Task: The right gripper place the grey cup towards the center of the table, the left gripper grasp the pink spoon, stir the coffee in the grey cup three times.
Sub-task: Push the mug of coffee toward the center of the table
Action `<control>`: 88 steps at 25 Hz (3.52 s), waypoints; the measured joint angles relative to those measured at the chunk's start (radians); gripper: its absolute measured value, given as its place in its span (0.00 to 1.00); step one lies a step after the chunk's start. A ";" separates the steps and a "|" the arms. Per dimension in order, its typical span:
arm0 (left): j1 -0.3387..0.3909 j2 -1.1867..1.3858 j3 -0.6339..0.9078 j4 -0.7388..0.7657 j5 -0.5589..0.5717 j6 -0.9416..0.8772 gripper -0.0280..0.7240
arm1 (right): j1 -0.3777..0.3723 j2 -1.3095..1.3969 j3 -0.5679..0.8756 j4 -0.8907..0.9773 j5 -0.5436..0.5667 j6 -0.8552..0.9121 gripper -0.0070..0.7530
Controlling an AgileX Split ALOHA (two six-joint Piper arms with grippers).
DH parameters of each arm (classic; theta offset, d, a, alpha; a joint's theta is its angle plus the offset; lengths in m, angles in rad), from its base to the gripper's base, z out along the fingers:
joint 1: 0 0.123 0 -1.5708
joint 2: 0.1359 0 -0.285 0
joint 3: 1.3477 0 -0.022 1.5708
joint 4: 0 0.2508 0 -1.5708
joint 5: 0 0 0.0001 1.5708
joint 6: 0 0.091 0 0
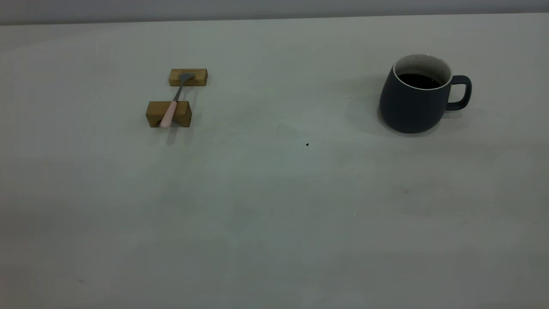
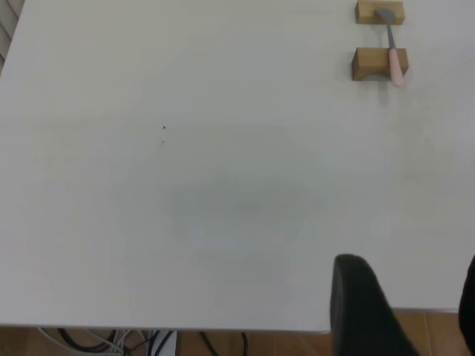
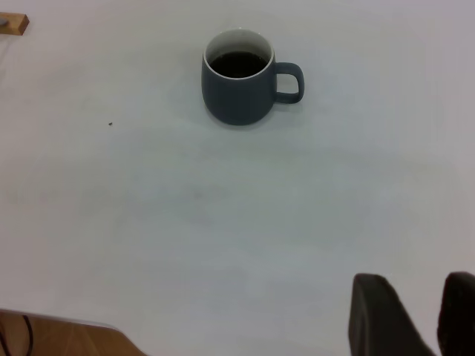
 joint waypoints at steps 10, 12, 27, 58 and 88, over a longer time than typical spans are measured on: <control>0.000 0.000 0.000 0.000 0.000 0.000 0.57 | 0.000 0.000 0.000 0.000 0.000 0.000 0.32; 0.000 0.000 0.000 0.000 0.000 0.000 0.57 | 0.000 0.000 0.000 0.000 0.000 0.000 0.32; 0.000 0.000 0.000 0.000 0.000 0.000 0.57 | 0.000 0.000 0.000 0.000 0.000 0.000 0.32; 0.000 0.000 0.000 0.000 0.000 0.000 0.57 | 0.000 1.018 -0.218 -0.085 -0.349 -0.163 0.97; 0.000 0.000 0.000 0.000 0.000 0.000 0.57 | 0.083 2.176 -0.762 -0.092 -0.802 -0.996 0.93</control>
